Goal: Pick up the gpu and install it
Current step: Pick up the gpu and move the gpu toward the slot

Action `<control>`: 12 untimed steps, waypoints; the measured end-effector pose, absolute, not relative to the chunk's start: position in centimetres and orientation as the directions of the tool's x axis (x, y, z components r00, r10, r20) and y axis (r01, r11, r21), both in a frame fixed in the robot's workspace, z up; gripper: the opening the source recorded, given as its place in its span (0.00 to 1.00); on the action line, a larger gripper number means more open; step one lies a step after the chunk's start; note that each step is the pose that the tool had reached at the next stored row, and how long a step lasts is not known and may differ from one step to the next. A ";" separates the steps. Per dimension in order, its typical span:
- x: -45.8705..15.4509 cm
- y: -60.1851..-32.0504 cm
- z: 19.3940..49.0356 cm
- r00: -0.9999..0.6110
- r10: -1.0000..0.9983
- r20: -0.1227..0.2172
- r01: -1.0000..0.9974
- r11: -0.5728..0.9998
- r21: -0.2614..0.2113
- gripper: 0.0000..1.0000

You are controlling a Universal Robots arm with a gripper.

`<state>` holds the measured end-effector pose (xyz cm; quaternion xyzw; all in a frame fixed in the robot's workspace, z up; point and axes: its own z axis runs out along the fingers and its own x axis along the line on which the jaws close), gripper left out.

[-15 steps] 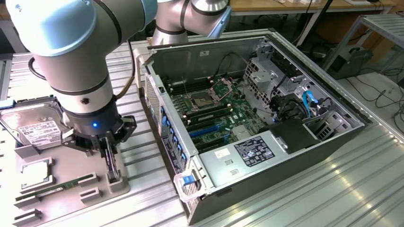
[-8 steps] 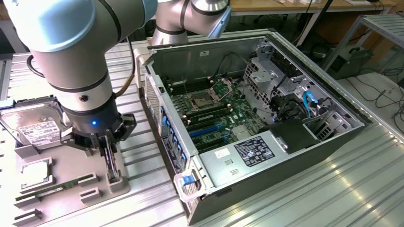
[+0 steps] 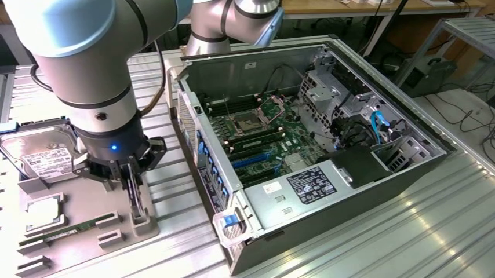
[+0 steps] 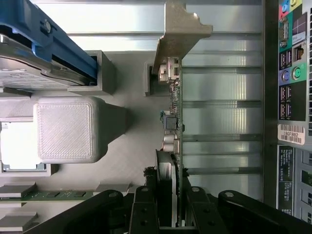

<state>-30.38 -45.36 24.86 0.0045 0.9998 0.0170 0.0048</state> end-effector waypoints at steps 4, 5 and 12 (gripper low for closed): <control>-30.4 -45.4 25.7 -1.000 0.009 -0.010 0.009 0.999 0.034 0.28; -30.4 -45.4 26.0 -1.000 0.009 -0.009 0.009 0.999 0.034 0.28; -30.4 -45.4 27.2 -1.000 0.009 -0.009 0.009 0.999 0.034 0.28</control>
